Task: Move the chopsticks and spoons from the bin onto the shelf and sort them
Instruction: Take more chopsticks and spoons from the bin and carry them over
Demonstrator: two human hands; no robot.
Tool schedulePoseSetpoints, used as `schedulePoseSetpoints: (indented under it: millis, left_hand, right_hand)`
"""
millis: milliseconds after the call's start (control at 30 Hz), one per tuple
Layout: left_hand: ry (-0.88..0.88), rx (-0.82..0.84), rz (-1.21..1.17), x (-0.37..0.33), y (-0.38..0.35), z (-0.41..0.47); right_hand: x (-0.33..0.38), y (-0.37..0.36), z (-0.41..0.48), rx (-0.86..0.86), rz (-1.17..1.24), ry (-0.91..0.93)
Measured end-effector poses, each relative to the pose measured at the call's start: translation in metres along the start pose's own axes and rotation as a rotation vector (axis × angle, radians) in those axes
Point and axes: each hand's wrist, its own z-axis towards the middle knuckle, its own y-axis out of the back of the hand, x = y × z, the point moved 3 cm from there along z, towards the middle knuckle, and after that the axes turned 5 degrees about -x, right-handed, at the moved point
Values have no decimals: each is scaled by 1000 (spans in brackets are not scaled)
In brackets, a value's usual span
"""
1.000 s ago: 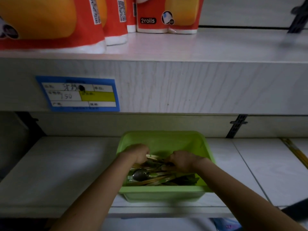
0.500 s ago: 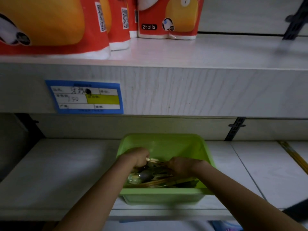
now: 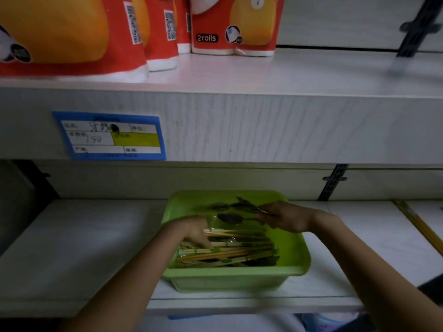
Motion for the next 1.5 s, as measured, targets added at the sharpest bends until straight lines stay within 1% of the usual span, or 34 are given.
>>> schedulePoseSetpoints:
  millis: [100,200,300,467,767,1000,1067,1233,1367,1400,1500]
  left_hand:
    - [-56,36,17,-9,-6,-3]
    - [-88,-4,101,-16,-9,-4]
    - [-103,-15,129,-19,-10,-5]
    - [-137,-7,175,-21,-14,-5]
    - [-95,-79,413,-21,-10,1]
    - [-92,-102,460,-18,-11,6]
    - [-87,-85,411,-15,-11,6]
    - [-62,-47,135,-7,-5,3]
    - [-90,138,-88,-3,-2,-5]
    - [-111,162,-117,-2,1,-10]
    - [-135,153,-208,2,16,-21]
  right_hand:
    - [0,-3,5,-128,101,-6]
    - [3,-11,13,-194,95,4]
    - [7,-16,20,-237,111,2]
    - [1,-24,22,-273,215,-35]
    - [-2,-27,23,-303,252,-39]
    - [-4,-28,24,-299,233,-50]
    - [-3,-27,24,-295,228,-55]
    - [1,-26,21,-291,267,-76]
    - [4,-24,18,-293,287,-98]
    - [5,-23,16,-293,290,-101]
    - [12,-15,8,-298,268,-106]
